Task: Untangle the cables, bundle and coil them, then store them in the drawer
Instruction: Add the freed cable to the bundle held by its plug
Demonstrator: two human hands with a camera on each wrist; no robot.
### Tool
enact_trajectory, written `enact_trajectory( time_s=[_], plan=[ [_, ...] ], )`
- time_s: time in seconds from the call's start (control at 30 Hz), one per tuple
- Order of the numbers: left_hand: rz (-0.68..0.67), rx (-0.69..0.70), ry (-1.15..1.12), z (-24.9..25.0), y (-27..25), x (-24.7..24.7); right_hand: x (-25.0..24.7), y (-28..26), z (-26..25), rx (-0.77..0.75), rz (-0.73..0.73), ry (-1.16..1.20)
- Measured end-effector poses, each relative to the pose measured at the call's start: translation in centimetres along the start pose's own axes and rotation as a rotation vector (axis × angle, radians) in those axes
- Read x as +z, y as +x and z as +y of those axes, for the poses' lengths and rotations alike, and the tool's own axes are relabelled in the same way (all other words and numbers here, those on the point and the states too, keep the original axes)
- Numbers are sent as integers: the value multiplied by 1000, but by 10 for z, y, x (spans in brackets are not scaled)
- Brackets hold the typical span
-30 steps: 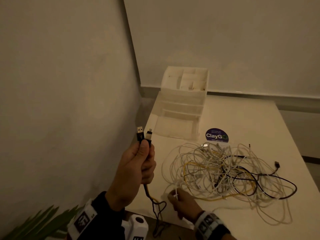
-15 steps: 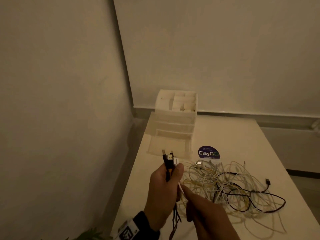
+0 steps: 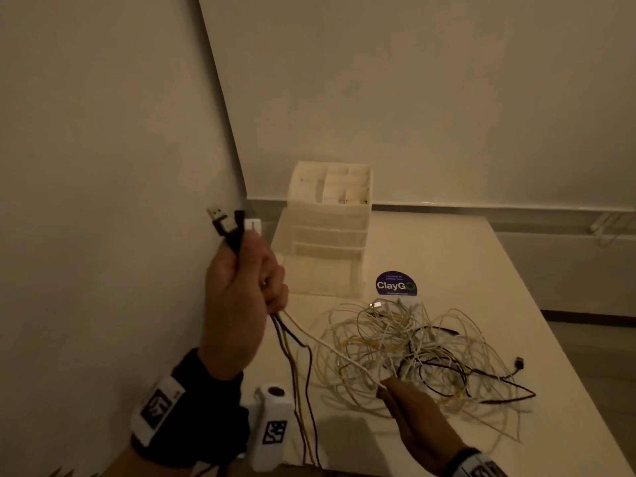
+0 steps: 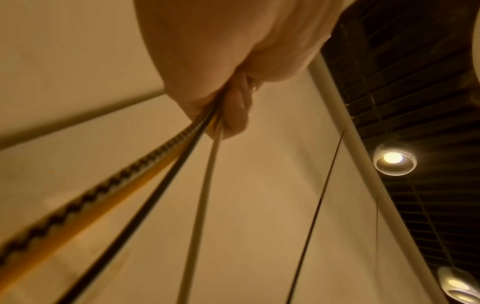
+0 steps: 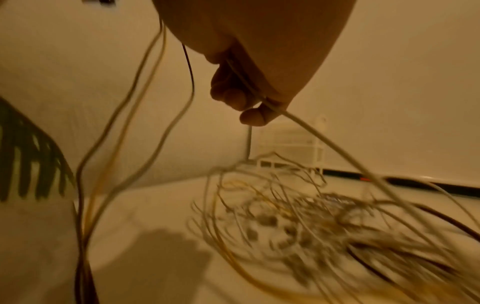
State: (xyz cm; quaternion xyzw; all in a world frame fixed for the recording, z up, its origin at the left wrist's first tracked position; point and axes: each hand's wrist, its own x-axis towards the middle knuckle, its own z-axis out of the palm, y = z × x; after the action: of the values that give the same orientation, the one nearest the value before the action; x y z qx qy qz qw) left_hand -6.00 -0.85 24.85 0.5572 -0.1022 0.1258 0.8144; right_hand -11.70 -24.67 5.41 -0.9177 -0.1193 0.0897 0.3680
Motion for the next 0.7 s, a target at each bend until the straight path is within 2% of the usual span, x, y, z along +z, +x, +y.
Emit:
enact_trajectory(
  time_s=[0.13,0.2,0.27,0.33,0.4,0.43,0.53,0.63,0.7],
  plan=[
    [36,136,24,30,20,-14,-2,5,65,359,-82,7],
    [-27,110,44,30,14,-10,-13,11,85,430,-10,35],
    [-117,77,117,17,0,0,-30,26,93,390,145,60],
    [-210,29,329,2,-15,12,-53,47,96,357,323,106],
    [-302,-27,536,-8,-21,27,-85,70,89,260,423,116],
    [-365,-67,561,-13,-22,35,-105,77,80,205,451,103],
    [-437,-103,642,-24,-18,56,-158,85,46,74,440,157],
    [-343,5,661,-32,-4,63,-191,73,13,-86,337,167],
    [-340,94,685,-37,6,71,-198,64,-4,-158,250,94]
  ],
)
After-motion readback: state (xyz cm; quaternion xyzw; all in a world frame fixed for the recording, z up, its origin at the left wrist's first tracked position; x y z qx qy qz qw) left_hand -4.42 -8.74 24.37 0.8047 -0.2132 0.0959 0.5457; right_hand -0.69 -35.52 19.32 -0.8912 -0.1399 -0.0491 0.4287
